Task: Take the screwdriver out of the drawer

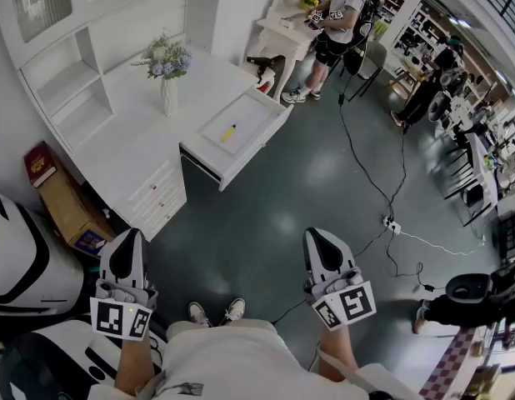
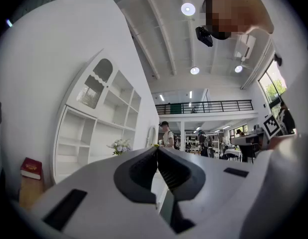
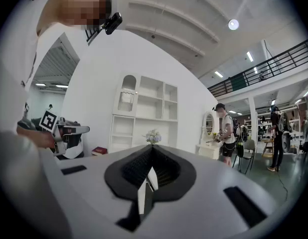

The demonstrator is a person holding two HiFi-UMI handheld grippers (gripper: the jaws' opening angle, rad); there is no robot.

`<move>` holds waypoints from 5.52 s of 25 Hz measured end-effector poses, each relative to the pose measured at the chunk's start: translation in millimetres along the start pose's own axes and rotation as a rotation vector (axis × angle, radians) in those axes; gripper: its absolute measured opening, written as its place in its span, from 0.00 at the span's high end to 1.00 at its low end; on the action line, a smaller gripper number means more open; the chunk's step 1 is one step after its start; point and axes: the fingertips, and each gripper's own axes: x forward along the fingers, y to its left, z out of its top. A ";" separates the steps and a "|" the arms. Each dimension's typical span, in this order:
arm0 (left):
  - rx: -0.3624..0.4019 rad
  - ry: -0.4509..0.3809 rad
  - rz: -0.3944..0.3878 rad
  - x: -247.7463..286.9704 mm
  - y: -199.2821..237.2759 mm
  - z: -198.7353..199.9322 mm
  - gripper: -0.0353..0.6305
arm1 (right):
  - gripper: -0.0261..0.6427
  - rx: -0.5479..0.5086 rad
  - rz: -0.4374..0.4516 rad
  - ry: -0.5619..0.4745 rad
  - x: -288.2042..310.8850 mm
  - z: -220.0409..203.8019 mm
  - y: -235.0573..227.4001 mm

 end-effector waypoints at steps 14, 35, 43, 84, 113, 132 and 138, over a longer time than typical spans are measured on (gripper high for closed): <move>0.007 0.028 -0.015 12.3 -15.5 -4.0 0.92 | 0.95 0.017 0.015 -0.018 -3.0 -4.4 -5.7; 0.117 0.013 0.168 65.5 -53.0 -3.9 0.25 | 0.95 0.062 0.093 -0.052 -13.1 -23.6 -86.8; 0.118 0.090 0.161 91.0 -54.1 -25.8 0.18 | 0.95 0.108 0.123 -0.019 5.1 -43.2 -104.0; -0.044 0.668 -0.272 549.8 44.3 -345.1 0.18 | 0.95 0.158 -0.107 0.157 353.2 -69.9 -304.3; 0.179 1.266 -0.371 641.7 43.8 -587.2 0.57 | 0.95 0.290 -0.024 0.369 363.8 -169.3 -358.5; 0.147 1.275 -0.392 621.7 50.6 -575.0 0.82 | 0.95 0.263 0.065 0.365 406.8 -159.6 -312.7; 0.150 1.161 -0.375 616.4 45.5 -514.6 0.82 | 0.95 0.264 0.111 0.285 413.0 -153.0 -302.2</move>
